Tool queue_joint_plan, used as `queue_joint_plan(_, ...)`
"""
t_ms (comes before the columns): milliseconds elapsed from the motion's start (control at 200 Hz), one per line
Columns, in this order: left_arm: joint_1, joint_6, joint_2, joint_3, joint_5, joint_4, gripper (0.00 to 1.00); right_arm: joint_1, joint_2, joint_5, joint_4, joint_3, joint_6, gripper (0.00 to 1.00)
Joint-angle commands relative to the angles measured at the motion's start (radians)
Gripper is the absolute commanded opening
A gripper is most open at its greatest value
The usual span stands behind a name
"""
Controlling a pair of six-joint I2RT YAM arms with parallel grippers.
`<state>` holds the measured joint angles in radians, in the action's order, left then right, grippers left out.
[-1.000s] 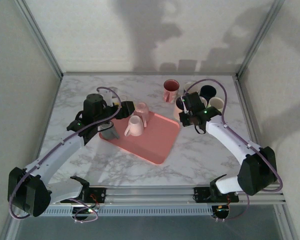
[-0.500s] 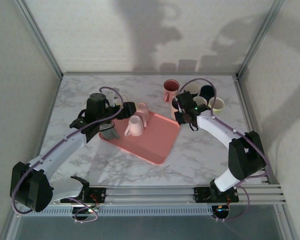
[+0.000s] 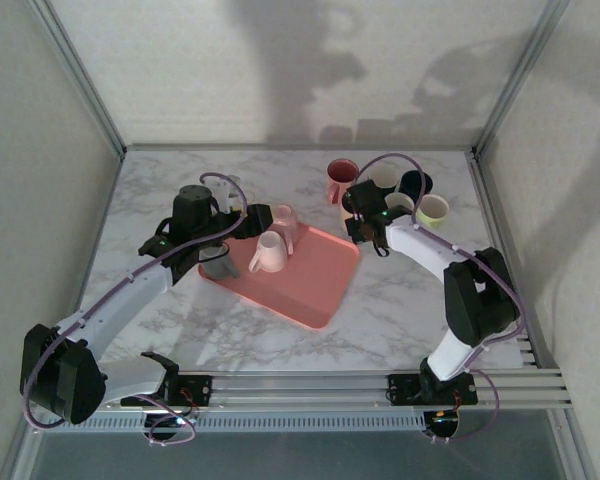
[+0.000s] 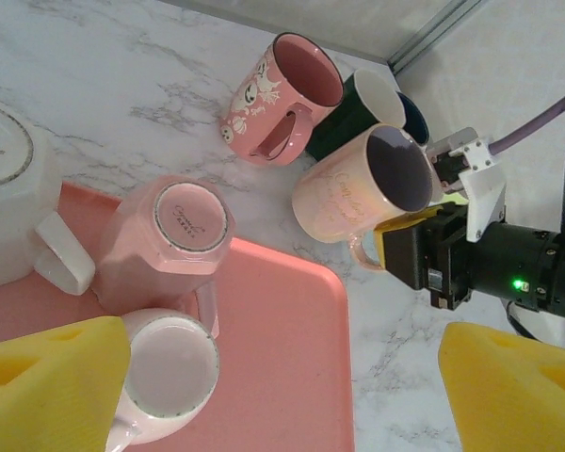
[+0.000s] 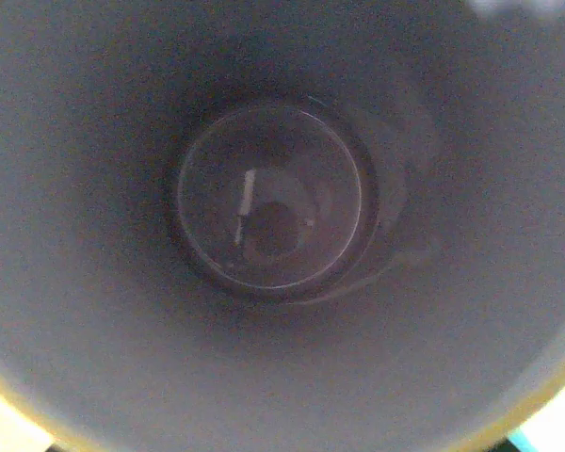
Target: Turn the mug right side up
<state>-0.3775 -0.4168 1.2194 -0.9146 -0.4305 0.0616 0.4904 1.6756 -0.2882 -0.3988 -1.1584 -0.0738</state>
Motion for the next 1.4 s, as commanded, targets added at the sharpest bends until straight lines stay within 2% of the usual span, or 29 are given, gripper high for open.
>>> queue_joint_plan(0, 0.006, 0.021, -0.005, -0.038, -0.017, 0.012, 0.84, -0.009, 0.006, -0.031, 0.098, -0.072, -0.021, 0.00)
queue_joint_plan(371, 0.006, 0.019, -0.008, -0.046, -0.019, 0.014, 0.84, -0.009, 0.040, -0.017, 0.124, -0.072, -0.038, 0.08)
queue_joint_plan(696, 0.006, 0.023, -0.029, -0.030, -0.015, 0.015, 0.84, -0.010, 0.056, 0.004, 0.114, -0.079, -0.047, 0.29)
queue_joint_plan(946, 0.006, 0.027, -0.032, -0.027, -0.008, 0.020, 0.84, -0.010, 0.046, 0.024, 0.096, -0.082, -0.059, 0.35)
queue_joint_plan(1167, 0.006, 0.038, -0.035, -0.027, -0.002, 0.027, 0.84, -0.008, -0.015, 0.047, 0.068, -0.077, -0.077, 0.42)
queue_joint_plan(1392, 0.006, 0.080, -0.044, -0.042, 0.050, 0.088, 0.84, -0.008, -0.128, 0.106, 0.012, -0.070, -0.095, 0.50)
